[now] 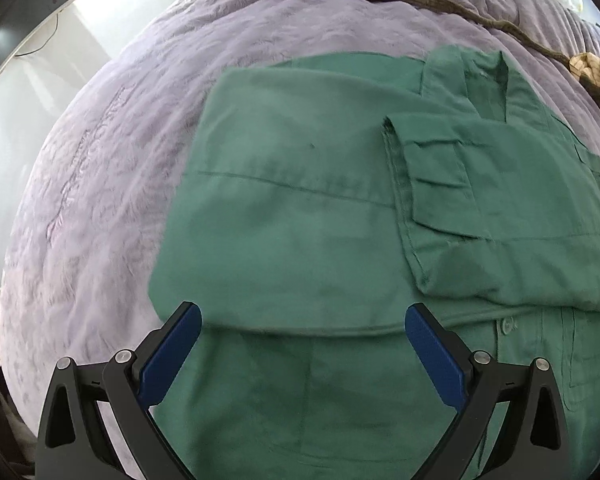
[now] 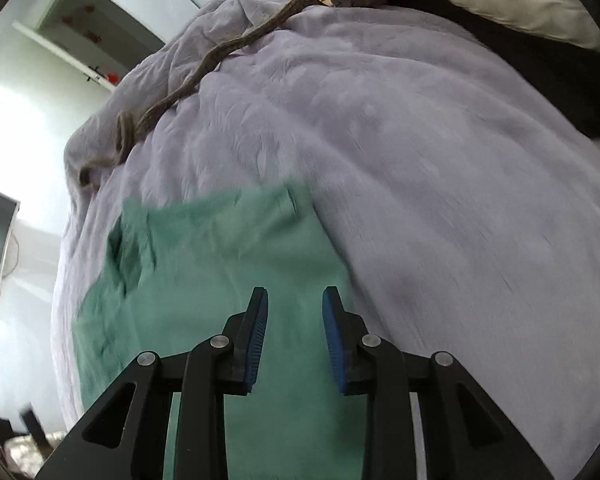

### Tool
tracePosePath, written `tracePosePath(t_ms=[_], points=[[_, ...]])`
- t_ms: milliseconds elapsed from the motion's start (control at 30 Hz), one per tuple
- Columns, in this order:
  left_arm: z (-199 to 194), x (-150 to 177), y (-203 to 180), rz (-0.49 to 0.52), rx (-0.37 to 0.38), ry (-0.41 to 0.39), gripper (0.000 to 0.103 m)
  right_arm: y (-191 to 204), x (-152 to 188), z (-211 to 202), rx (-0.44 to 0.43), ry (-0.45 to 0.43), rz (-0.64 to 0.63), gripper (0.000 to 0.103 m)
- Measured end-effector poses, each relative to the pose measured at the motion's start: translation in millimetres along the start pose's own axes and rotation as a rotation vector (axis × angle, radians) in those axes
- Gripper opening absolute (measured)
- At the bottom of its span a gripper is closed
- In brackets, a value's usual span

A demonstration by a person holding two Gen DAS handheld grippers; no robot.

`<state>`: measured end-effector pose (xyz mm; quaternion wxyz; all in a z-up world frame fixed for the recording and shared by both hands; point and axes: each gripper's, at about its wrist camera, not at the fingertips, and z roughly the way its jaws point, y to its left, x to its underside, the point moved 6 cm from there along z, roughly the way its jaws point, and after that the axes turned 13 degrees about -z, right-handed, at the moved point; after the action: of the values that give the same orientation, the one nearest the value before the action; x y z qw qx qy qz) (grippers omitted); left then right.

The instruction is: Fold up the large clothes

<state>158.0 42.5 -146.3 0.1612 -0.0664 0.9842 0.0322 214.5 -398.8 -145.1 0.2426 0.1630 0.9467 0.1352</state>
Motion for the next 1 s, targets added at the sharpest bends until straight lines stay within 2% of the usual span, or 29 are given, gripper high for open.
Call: tracePosePath(t_ms=[100, 167, 267, 333, 400, 533, 767, 1000], points=[[2, 7, -9, -0.004, 0.009, 0.017, 0.102, -10, -3, 32, 0.102, 0.071, -0.017, 0.027], [3, 14, -17, 0.005, 0.018, 0.039, 0.102, -16, 0, 27, 0.141, 0.059, 0.0, 0.028], [0, 24, -25, 0.033, 0.028, 0.047, 0.102, -19, 11, 11, 0.108, 0.072, 0.027, 0.032], [-1, 30, -27, 0.041, 0.033, 0.06, 0.102, -19, 26, -7, 0.086, 0.086, 0.028, 0.039], [-2, 37, -28, 0.04, 0.04, 0.081, 0.102, -20, 43, -23, 0.075, 0.096, 0.021, 0.05], [-6, 45, -28, 0.038, 0.039, 0.1, 0.102, -17, 85, -51, 0.054, 0.151, 0.022, 0.051], [-34, 71, -22, 0.057, 0.039, 0.125, 0.102, -1, 144, -76, -0.002, 0.254, 0.013, 0.064], [-59, 103, -13, 0.056, 0.022, 0.177, 0.102, 5, 182, -90, -0.02, 0.327, 0.037, 0.064]])
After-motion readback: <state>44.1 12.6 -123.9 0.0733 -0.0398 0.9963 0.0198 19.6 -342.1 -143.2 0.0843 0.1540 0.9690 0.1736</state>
